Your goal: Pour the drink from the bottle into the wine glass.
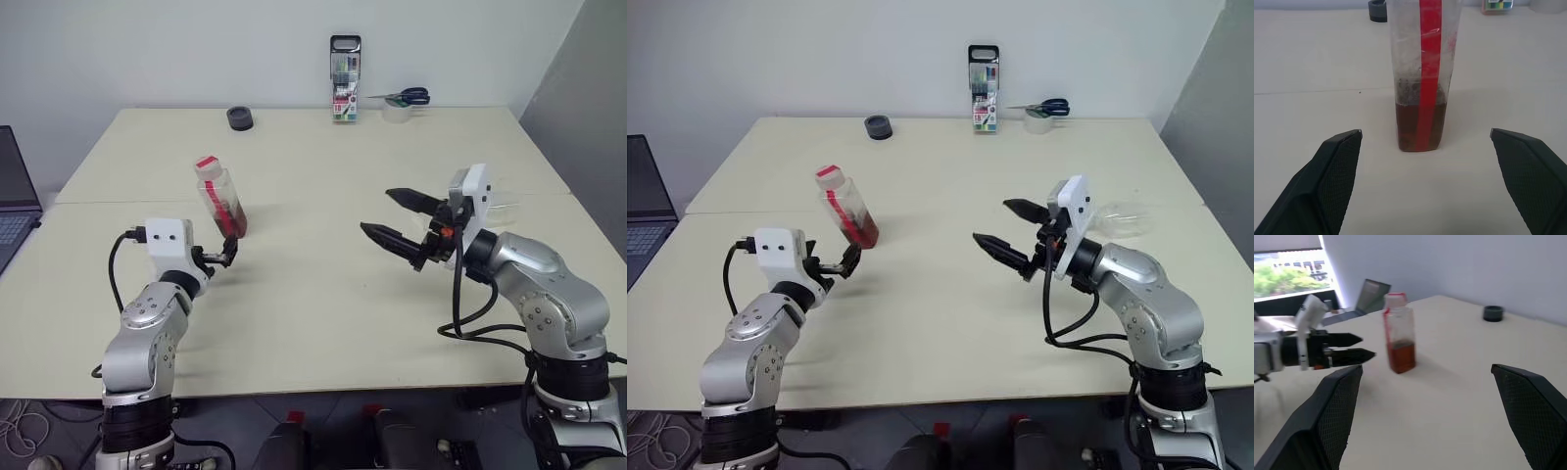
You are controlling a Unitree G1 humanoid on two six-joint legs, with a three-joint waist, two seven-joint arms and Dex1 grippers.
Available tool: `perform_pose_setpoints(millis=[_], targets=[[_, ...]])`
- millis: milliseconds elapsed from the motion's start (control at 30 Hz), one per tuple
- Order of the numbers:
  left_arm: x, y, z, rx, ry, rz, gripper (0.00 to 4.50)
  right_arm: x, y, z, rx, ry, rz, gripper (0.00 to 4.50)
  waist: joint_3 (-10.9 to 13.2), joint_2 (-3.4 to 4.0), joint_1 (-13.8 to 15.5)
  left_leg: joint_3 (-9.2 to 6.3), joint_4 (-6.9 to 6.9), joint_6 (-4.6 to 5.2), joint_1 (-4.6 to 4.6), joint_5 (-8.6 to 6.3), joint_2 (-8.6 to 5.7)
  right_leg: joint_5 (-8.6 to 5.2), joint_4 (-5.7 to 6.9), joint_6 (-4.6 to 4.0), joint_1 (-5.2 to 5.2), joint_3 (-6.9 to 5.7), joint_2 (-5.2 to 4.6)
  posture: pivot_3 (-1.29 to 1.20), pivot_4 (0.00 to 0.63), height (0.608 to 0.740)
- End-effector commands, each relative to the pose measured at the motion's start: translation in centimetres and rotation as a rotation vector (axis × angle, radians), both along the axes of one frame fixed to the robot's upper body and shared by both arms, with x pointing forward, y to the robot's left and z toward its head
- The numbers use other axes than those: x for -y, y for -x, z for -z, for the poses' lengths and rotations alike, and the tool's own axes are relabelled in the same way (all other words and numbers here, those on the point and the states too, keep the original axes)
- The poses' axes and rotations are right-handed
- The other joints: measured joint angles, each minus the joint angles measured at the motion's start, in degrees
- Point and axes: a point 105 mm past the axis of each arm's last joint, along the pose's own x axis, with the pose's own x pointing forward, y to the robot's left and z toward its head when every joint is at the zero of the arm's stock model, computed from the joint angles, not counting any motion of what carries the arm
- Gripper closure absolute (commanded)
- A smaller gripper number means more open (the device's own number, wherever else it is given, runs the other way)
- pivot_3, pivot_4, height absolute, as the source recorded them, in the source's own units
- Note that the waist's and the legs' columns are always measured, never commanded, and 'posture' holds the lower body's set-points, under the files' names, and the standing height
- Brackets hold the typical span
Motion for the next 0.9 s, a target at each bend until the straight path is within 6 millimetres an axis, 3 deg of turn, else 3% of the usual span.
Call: perform_pose_setpoints(millis=[33,900], targets=[[0.3,-0.5,-1.7,0.070,-0.019,0.009,0.02,-1.3,0.9,-1.1,0.041,-0.003,-0.087,0.00,0.00,0.00,-0.01,0.00,0.00,0.00,-0.01,0.00,0.01,0.00,0.00,0.00,-0.01,0.00,0.00,0.00,0.150,0.740],[0.4,-4.7,-5.0,0.175,-0.033,0.039,0.02,-2.5,1.0,-2.2,0.049,-0.045,-0.076,0.00,0.00,0.00,-0.01,0.01,0.02,-0.03,-0.04,0.01,-0.02,0.02,0.12,-0.02,-0.12,0.01,-0.04,0.00,0.150,0.740]])
